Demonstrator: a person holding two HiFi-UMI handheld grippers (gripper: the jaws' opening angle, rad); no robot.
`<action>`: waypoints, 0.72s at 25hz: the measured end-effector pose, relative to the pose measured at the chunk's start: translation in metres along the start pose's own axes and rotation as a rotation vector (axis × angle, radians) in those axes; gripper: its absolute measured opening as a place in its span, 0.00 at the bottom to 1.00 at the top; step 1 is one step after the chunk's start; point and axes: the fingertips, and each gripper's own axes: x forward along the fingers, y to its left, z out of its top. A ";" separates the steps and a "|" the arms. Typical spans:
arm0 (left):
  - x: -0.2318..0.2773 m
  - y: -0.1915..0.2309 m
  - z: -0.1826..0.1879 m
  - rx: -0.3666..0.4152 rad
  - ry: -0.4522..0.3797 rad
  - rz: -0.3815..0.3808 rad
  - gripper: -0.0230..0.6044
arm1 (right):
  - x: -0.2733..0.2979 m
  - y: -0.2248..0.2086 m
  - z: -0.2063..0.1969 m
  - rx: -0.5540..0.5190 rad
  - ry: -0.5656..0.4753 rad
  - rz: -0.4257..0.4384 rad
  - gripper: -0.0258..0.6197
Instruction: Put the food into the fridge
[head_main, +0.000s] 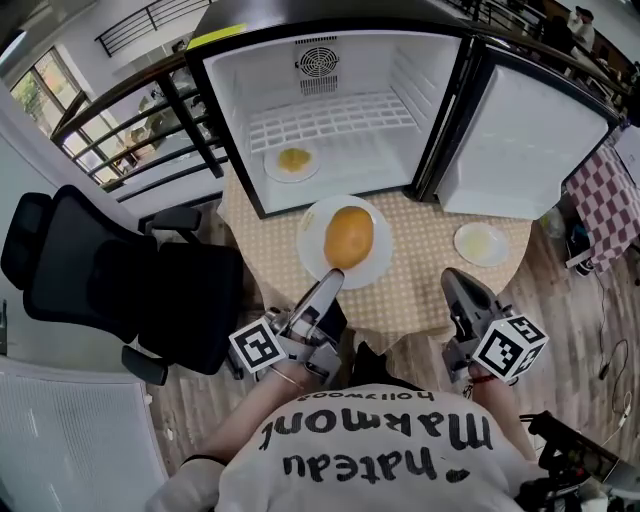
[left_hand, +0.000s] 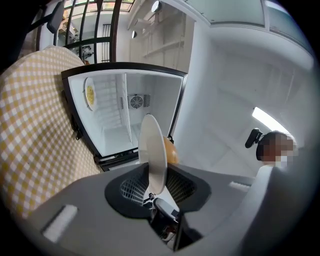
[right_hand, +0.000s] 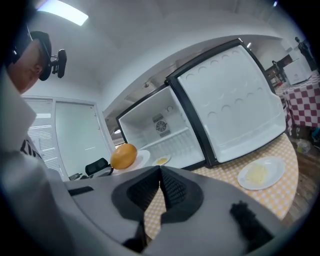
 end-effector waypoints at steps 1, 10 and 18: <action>0.008 0.006 0.005 -0.006 -0.002 0.006 0.17 | 0.008 -0.006 0.005 0.001 -0.001 0.003 0.06; 0.078 0.081 0.045 -0.028 -0.047 0.066 0.17 | 0.072 -0.054 0.029 -0.004 0.051 0.030 0.06; 0.114 0.138 0.068 -0.067 -0.098 0.114 0.17 | 0.108 -0.077 0.029 0.023 0.105 0.062 0.06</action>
